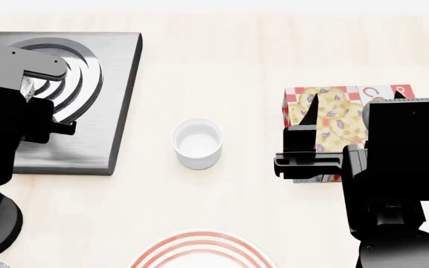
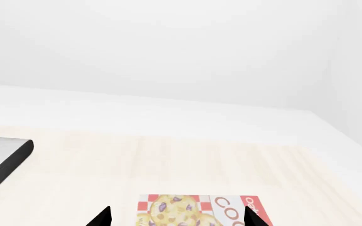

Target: Pick the akita bowl on the stove and place it on the plate.

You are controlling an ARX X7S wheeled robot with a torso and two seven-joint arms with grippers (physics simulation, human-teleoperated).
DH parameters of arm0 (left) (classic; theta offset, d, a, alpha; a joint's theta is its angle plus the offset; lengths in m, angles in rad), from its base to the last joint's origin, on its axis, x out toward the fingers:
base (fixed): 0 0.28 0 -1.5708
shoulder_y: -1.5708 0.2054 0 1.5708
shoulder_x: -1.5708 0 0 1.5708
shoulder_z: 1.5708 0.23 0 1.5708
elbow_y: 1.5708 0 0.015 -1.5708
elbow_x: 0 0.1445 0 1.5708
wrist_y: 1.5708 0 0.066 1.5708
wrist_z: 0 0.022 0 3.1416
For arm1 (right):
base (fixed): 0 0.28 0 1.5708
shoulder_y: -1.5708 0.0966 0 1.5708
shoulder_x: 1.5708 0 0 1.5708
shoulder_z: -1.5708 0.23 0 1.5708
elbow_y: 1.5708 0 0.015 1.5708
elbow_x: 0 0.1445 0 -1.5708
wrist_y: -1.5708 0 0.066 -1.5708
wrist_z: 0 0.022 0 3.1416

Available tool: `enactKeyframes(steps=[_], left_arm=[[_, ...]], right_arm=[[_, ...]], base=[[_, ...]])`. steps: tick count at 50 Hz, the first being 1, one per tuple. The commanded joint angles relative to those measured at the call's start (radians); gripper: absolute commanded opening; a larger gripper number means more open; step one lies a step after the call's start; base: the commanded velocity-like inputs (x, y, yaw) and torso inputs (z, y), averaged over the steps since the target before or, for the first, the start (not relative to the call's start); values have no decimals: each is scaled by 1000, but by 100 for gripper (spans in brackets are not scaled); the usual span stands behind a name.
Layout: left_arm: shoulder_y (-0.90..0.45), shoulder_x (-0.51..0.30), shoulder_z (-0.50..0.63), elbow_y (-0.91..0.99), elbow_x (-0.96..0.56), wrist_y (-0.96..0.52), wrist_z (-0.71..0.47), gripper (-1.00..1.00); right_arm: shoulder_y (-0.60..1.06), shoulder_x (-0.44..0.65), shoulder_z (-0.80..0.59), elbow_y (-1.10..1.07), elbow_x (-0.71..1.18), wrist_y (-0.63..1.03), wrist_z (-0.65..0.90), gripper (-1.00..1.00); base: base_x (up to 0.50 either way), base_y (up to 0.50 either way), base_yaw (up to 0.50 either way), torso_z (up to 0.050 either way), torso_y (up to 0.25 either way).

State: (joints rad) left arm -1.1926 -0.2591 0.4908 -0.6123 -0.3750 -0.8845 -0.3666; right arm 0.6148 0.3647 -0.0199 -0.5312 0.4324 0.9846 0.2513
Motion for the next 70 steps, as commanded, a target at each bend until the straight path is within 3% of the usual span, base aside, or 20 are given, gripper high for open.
enactKeyframes(steps=[1, 31, 43, 51, 70], left_arm=[[1, 12, -21, 3, 10, -4, 19, -100], [-33, 16, -59, 28, -10, 2, -10, -100], [-118, 34, -95, 180, -56, -43, -20, -100], [-144, -12, 17, 358, -63, -98, 76, -100], [-272, -203, 347, 855, -48, -178, 320, -100]], right_arm=[[1, -15, 21, 12, -12, -12, -16, 100], [2, -9, 16, 7, -3, -9, -5, 100], [4, -6, 15, 10, 0, -13, -3, 100], [1, -5, 16, 6, 3, -12, -1, 100], [3, -1, 7, 18, 3, -24, 2, 100]], base=[[0, 0, 0, 0, 0], [0, 0, 0, 0, 0], [0, 0, 0, 0, 0], [0, 0, 0, 0, 0], [0, 0, 0, 0, 0]])
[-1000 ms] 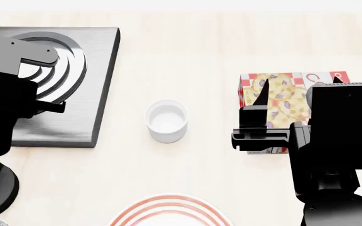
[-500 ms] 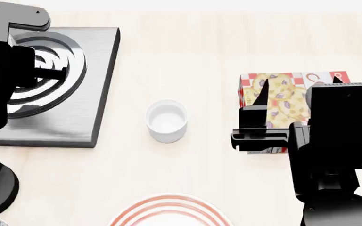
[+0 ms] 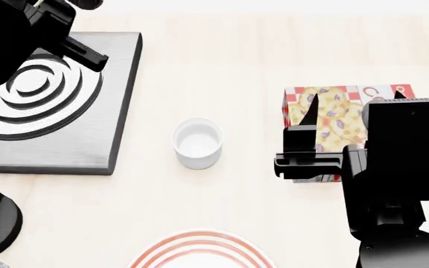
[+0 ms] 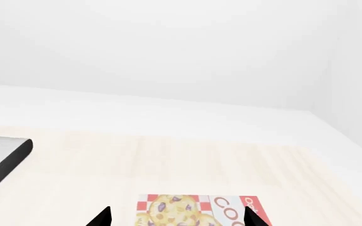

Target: Pick the akita bowl on the stove and place it on the plate.

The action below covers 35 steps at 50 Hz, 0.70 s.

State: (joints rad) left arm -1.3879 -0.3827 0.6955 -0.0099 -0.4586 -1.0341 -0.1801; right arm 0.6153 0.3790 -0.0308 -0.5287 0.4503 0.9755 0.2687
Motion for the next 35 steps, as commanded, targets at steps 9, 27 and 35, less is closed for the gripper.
enactKeyframes(steps=[9, 27, 35], left_arm=[[-117, -143, 243, 448, 38, -54, 193, -100], [-130, -249, 420, 669, 91, -31, 251, -100], [-126, -290, 502, 753, 119, -26, 268, -100]], right_arm=[[1, -14, 20, 9, -10, -10, -12, 100], [2, -11, 20, 2, -2, -3, -3, 100], [-1, -10, 16, 16, -10, -24, -2, 100]], base=[[0, 0, 0, 0, 0], [0, 0, 0, 0, 1], [0, 0, 0, 0, 0]])
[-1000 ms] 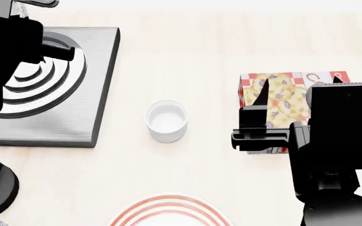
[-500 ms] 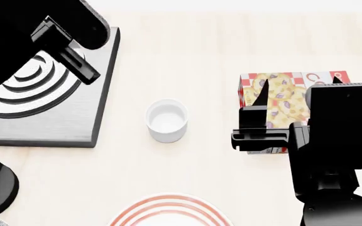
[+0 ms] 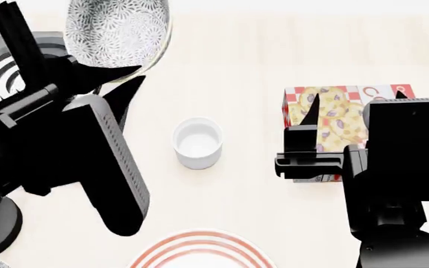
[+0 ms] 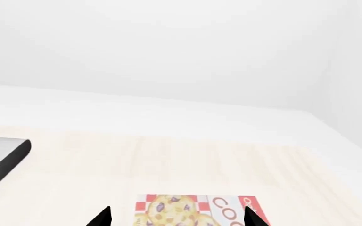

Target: Pick the akita bowl on the stove and place it on the plate.

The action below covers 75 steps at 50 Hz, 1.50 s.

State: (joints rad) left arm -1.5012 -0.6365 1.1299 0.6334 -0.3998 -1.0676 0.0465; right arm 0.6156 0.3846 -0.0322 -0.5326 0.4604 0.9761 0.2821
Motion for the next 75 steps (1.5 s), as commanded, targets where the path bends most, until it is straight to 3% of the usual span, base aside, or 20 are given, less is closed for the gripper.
enactKeyframes(steps=[1, 12, 34, 47, 75], left_arm=[[-11, -41, 78, 119, 64, 8, 42, -100], [-8, -71, 197, 223, 102, -5, 58, -100], [-22, -36, 390, 346, 144, -41, 94, -100], [-3, 24, 402, 372, 115, -80, 96, -100], [57, 67, 540, 386, 110, -111, 27, -100]], right_arm=[[-1, -16, 17, 19, -20, -24, -15, 100], [-3, -13, 18, 15, -15, -23, -11, 100], [2, -9, 14, 21, -10, -26, -9, 100], [4, -8, 17, 11, -1, -15, 0, 100], [5, -3, 14, 17, 6, -22, 4, 100]], base=[[0, 0, 0, 0, 0], [0, 0, 0, 0, 0], [0, 0, 0, 0, 0], [0, 0, 0, 0, 0], [0, 0, 0, 0, 0]])
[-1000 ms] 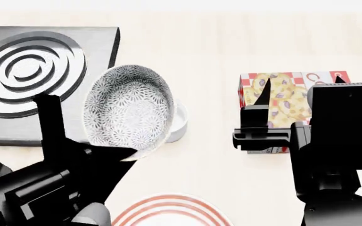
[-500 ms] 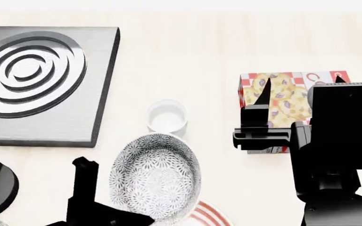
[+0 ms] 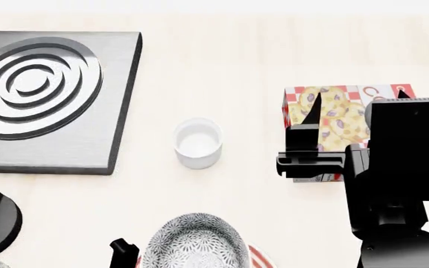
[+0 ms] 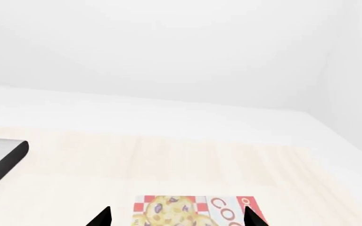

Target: Pick the akita bowl on the stove and place it on the plate.

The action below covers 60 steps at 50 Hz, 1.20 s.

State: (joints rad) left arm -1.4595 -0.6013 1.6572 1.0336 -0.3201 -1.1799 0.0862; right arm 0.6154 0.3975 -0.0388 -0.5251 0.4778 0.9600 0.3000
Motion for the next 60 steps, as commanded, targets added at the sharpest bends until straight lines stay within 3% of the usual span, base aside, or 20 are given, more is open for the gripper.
enactKeyframes(steps=[1, 11, 60], left_arm=[[16, 32, 16, -18, 31, 4, -15, -100], [36, 41, 77, -39, 50, 14, -40, -100], [92, 60, 141, -132, 84, 72, -91, -100]], right_arm=[[6, -16, 20, 12, -12, -8, -15, 100], [2, -15, 17, 17, -12, -17, -14, 100], [3, -8, 12, 22, 0, -25, -4, 100]], base=[[0, 0, 0, 0, 0], [0, 0, 0, 0, 1], [0, 0, 0, 0, 0]])
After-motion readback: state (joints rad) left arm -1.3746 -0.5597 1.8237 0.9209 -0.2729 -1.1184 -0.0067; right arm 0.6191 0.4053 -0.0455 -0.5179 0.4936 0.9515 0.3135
